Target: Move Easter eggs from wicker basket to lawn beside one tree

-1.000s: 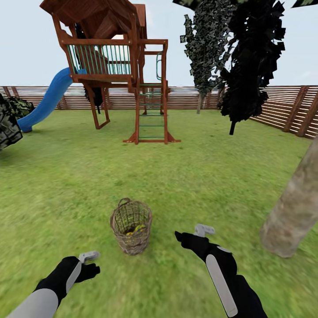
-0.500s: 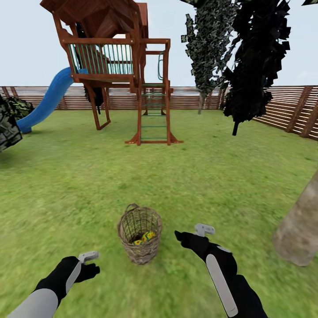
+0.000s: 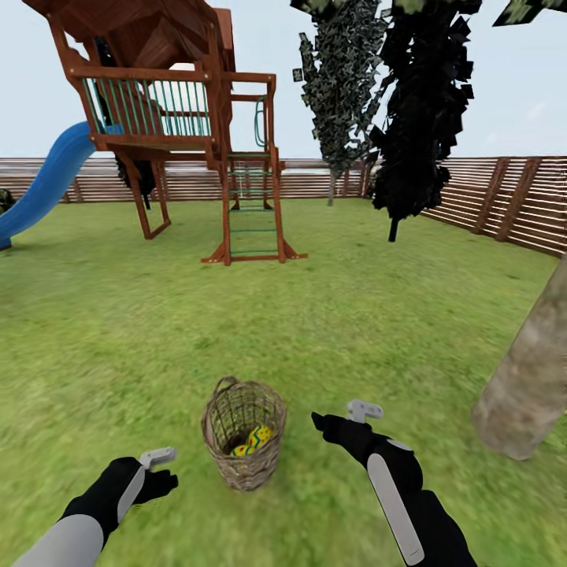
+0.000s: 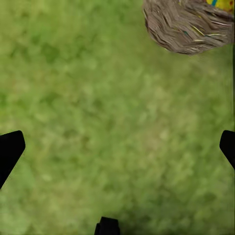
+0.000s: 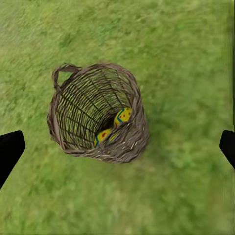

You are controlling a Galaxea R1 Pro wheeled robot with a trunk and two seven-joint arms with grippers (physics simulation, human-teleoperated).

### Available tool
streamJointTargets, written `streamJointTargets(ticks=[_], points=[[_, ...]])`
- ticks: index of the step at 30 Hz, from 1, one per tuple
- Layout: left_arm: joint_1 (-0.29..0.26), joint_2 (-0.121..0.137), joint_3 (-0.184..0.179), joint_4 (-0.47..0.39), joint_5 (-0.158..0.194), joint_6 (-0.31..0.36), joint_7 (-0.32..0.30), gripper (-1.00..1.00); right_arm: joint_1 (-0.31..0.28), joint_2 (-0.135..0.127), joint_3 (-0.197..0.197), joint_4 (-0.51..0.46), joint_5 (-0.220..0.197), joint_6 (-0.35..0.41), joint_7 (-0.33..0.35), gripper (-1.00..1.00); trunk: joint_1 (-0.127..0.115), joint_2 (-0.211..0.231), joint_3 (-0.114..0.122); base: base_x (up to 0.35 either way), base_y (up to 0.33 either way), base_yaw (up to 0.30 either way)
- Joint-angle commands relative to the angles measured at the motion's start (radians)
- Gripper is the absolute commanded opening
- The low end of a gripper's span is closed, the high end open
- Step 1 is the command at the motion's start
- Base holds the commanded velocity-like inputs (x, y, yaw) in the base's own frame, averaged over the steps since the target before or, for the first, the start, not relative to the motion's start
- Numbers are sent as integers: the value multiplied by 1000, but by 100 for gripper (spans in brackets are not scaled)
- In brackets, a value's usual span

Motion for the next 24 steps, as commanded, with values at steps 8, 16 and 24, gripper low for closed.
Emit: streamJointTargets(ticks=[8, 16, 24], points=[[0, 1, 3, -2, -1, 5, -10, 100, -1, 0, 1, 2, -11, 3, -9, 100, 0, -1, 7, 32, 36, -229], [0, 3, 4, -3, -1, 5, -33, 100, -1, 0, 1, 4, -10, 2, -9, 100, 0, -1, 16, 1, 1, -229], [0, 4, 4, -3, -1, 5, -37, 100, -1, 0, 1, 4, -11, 2, -9, 100, 0, -1, 25, 0, 11, -229]])
